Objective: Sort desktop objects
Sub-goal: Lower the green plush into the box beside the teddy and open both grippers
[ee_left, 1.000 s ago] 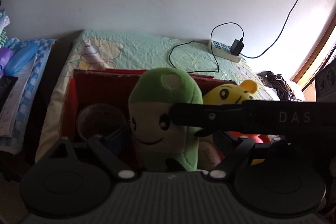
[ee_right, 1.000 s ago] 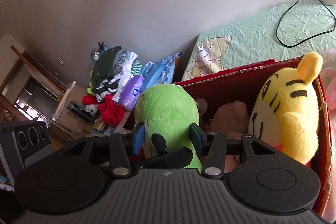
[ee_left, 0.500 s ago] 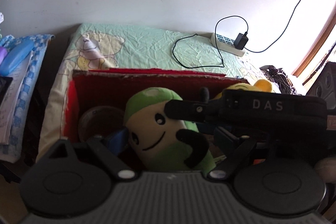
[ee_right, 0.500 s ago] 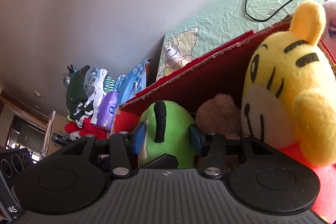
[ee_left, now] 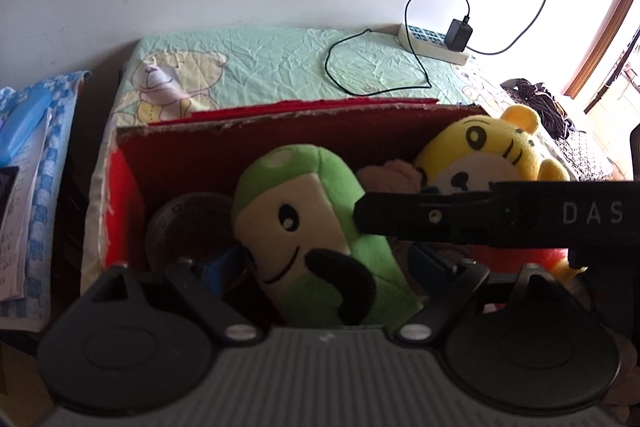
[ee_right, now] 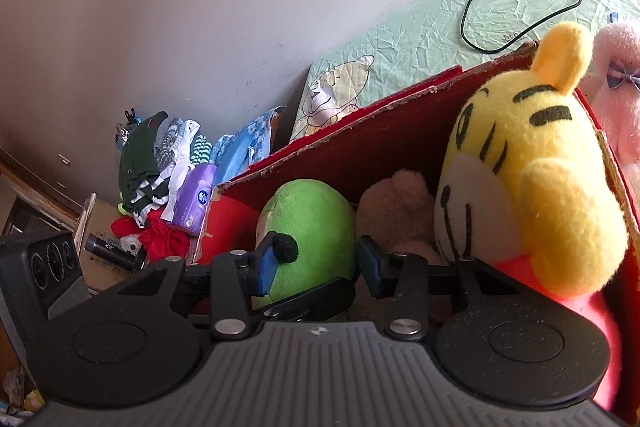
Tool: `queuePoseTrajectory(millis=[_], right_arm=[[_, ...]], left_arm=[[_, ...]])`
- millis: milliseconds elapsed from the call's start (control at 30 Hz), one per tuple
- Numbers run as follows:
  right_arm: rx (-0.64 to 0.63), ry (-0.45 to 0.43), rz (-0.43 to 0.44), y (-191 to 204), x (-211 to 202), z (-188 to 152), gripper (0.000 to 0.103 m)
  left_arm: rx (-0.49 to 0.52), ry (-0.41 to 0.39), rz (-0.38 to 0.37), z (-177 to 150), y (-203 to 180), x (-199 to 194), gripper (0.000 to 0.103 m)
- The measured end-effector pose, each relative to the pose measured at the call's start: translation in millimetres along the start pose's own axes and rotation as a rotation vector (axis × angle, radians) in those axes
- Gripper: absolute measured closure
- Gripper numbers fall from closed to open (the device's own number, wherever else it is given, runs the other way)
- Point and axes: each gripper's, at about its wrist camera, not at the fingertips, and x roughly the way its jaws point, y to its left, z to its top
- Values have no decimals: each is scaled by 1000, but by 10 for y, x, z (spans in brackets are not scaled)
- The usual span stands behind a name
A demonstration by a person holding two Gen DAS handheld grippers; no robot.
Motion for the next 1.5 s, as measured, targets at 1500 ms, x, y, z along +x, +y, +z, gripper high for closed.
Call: queuePoseTrajectory(millis=[1500], right_arm=[[-84,-74,-8,-10,-216,-284,75]], left_arm=[[22,-28,38,-195,-52,-305,9]])
